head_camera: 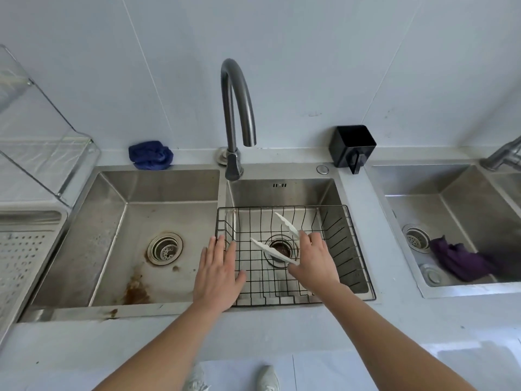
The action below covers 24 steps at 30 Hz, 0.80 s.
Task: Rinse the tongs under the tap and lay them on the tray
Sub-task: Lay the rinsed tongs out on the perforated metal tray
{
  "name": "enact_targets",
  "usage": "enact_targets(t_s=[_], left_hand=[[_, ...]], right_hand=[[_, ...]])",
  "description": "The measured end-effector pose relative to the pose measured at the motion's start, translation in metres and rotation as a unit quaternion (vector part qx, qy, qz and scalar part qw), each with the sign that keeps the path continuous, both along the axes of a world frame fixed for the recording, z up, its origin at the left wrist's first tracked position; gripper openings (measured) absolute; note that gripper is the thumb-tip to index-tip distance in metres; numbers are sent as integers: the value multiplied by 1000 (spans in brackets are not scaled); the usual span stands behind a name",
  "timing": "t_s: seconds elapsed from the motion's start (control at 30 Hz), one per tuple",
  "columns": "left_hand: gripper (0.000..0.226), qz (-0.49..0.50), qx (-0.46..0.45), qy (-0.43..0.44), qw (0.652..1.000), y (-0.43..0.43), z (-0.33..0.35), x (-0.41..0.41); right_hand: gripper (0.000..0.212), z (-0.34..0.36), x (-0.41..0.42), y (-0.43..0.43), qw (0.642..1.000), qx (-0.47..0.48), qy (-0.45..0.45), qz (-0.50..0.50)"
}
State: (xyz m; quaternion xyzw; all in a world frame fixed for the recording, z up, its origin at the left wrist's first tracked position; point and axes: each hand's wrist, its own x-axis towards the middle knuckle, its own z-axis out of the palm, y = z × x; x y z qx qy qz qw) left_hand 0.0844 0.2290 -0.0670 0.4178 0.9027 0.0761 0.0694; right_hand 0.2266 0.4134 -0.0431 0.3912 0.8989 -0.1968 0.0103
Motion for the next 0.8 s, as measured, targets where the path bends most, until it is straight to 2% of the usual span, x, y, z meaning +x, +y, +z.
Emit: enact_targets(t_s=[0.37, 0.67, 0.8], left_hand=[[66, 149, 57, 31, 987, -67, 45, -22], [68, 226, 70, 72, 969, -146, 74, -35], [70, 265, 74, 86, 958, -192, 84, -49]], right_hand=[[77, 35, -48, -35, 992, -5, 41, 118], [85, 59, -88, -87, 978, -18, 75, 194], [72, 68, -111, -125, 970, -19, 86, 225]])
